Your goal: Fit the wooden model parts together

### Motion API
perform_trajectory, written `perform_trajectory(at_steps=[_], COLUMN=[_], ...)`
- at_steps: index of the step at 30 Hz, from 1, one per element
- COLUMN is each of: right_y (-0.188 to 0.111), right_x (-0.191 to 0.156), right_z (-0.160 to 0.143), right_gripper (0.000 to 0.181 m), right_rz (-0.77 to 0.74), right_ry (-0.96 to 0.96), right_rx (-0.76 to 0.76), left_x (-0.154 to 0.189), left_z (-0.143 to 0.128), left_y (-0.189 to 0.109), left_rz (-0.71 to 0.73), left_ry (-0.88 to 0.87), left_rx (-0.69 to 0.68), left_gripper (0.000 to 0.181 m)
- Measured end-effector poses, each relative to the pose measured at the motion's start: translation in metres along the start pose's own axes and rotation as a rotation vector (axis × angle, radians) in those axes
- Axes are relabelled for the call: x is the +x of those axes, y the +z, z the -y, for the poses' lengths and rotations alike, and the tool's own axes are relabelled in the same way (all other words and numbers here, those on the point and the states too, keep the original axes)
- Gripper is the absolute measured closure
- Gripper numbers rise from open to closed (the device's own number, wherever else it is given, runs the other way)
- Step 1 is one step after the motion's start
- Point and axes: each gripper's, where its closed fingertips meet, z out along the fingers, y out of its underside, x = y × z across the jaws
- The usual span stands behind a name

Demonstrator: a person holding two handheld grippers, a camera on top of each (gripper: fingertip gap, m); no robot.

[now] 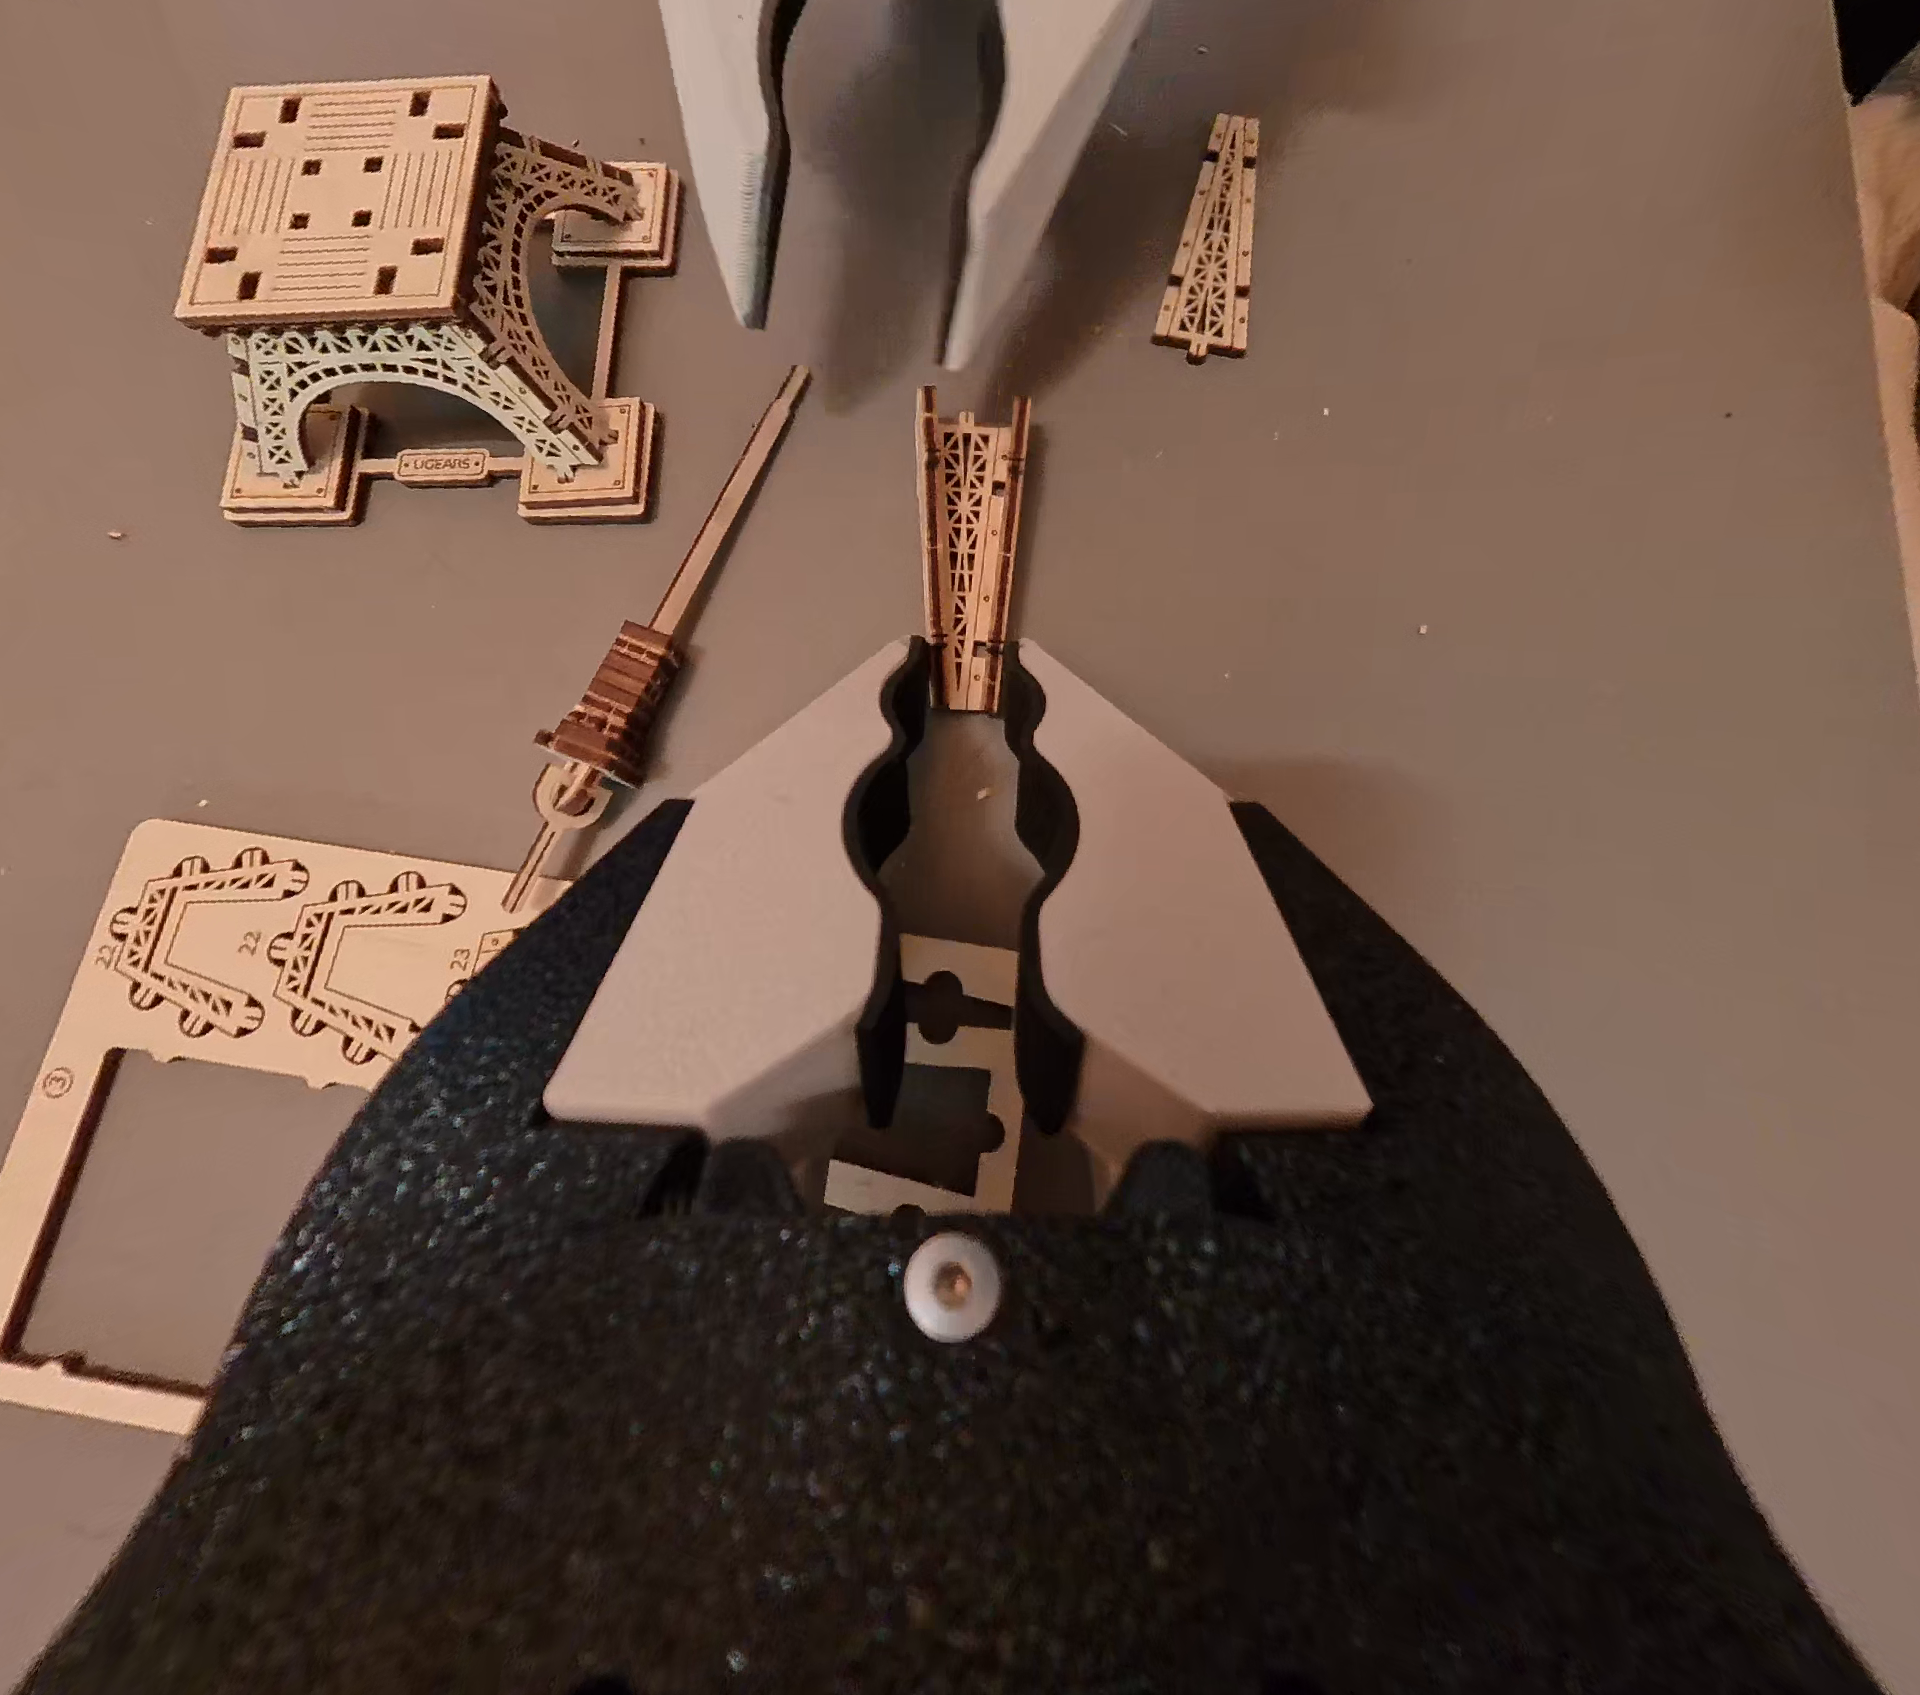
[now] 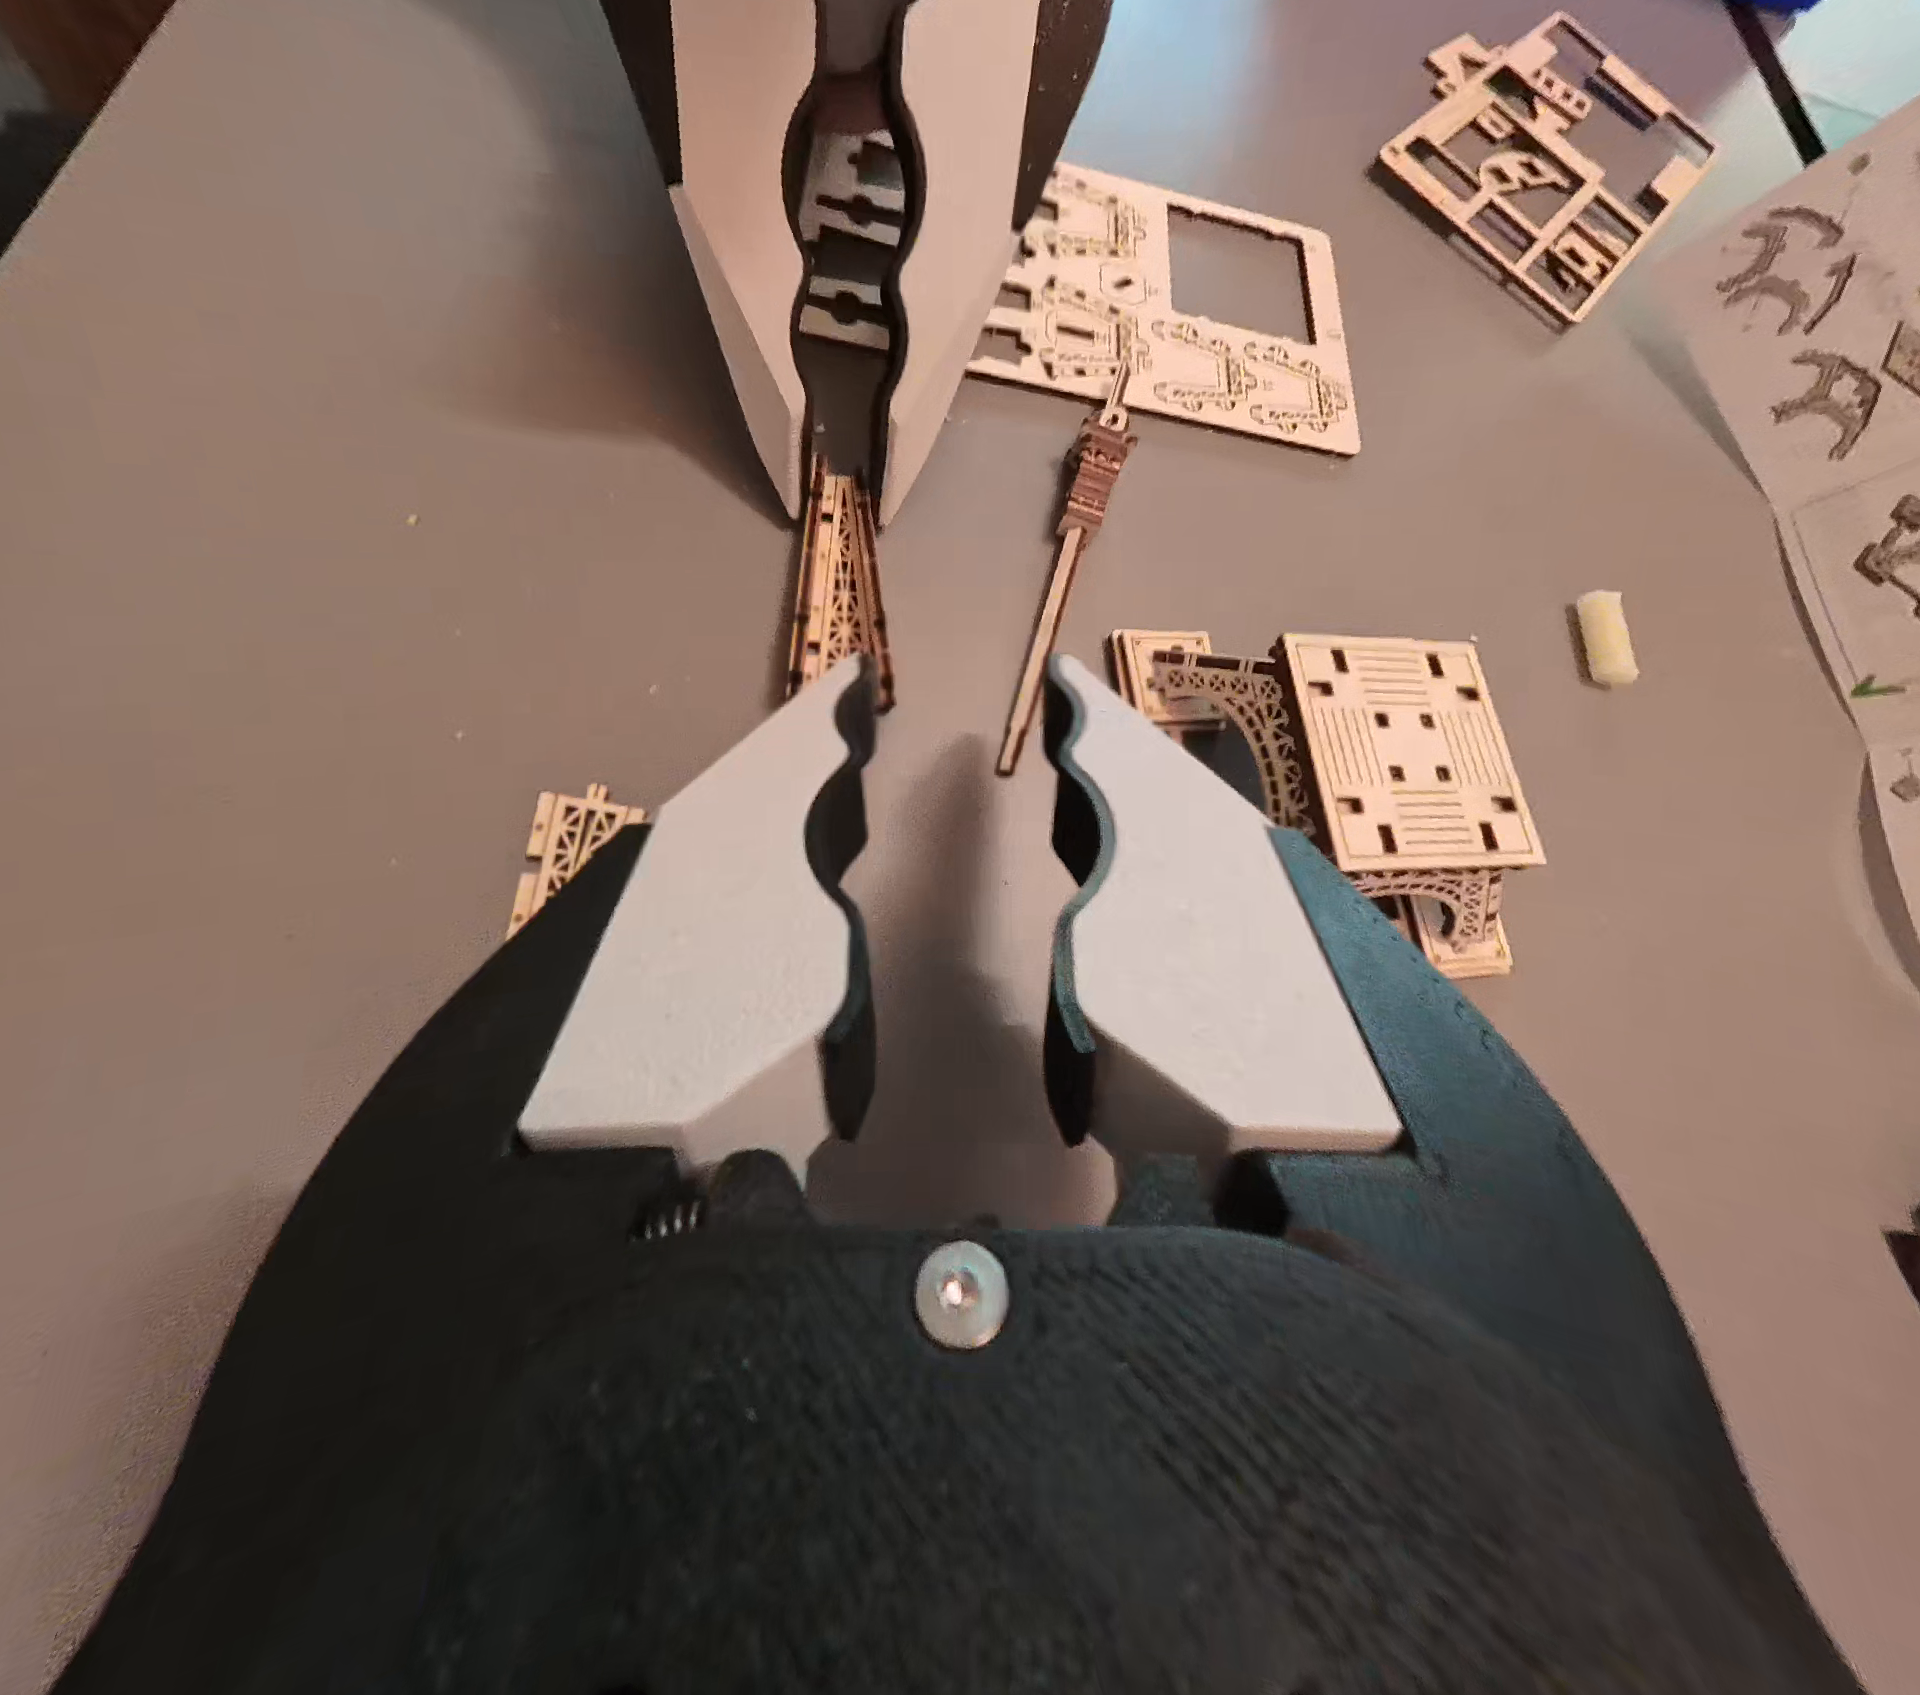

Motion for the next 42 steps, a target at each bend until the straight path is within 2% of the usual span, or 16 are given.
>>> perform_trajectory(at_steps=[3, 8, 14, 17, 20, 24, 27, 29, 35, 38, 42], right_y=[0.002, 0.007, -0.001, -0.004, -0.007, 0.002, 0.006, 0.008, 0.005, 0.002, 0.000], right_x=[-0.002, -0.013, -0.023, -0.027, -0.021, -0.028, -0.033, -0.030, -0.032, -0.032, -0.037], right_z=[0.005, 0.003, 0.004, 0.003, 0.005, -0.003, -0.003, 0.000, 0.008, 0.018, 0.014], right_gripper=[0.162, 0.162, 0.150, 0.149, 0.156, 0.161, 0.168, 0.180, 0.180, 0.180, 0.181], right_rz=[0.051, 0.104, 0.142, 0.155, 0.099, 0.112, 0.117, 0.080, 0.029, -0.084, -0.232], right_ry=[0.048, 0.047, 0.042, 0.051, 0.045, 0.034, 0.014, -0.001, -0.085, -0.201, -0.349], right_rx=[0.037, 0.013, 0.001, 0.000, 0.014, -0.024, -0.029, -0.011, 0.003, 0.013, -0.059], left_x=[0.003, 0.008, 0.009, 0.008, 0.007, 0.011, 0.012, 0.013, 0.018, 0.016, 0.009], left_z=[0.000, 0.001, 0.001, 0.001, 0.001, 0.000, 0.000, 0.000, 0.007, 0.013, 0.016], left_y=[-0.001, -0.001, 0.000, 0.000, -0.001, -0.002, -0.004, -0.005, -0.018, -0.026, -0.030], left_rz=[0.016, 0.039, 0.047, 0.064, 0.082, 0.084, 0.112, 0.130, 0.227, 0.313, 0.428], left_ry=[0.038, 0.076, 0.049, 0.038, 0.018, 0.015, 0.021, 0.022, 0.000, -0.035, -0.004], left_rx=[-0.010, -0.031, -0.019, -0.012, 0.000, 0.000, -0.006, -0.015, 0.045, 0.073, 0.061], left_gripper=[0.168, 0.168, 0.165, 0.164, 0.162, 0.148, 0.147, 0.145, 0.144, 0.146, 0.154])
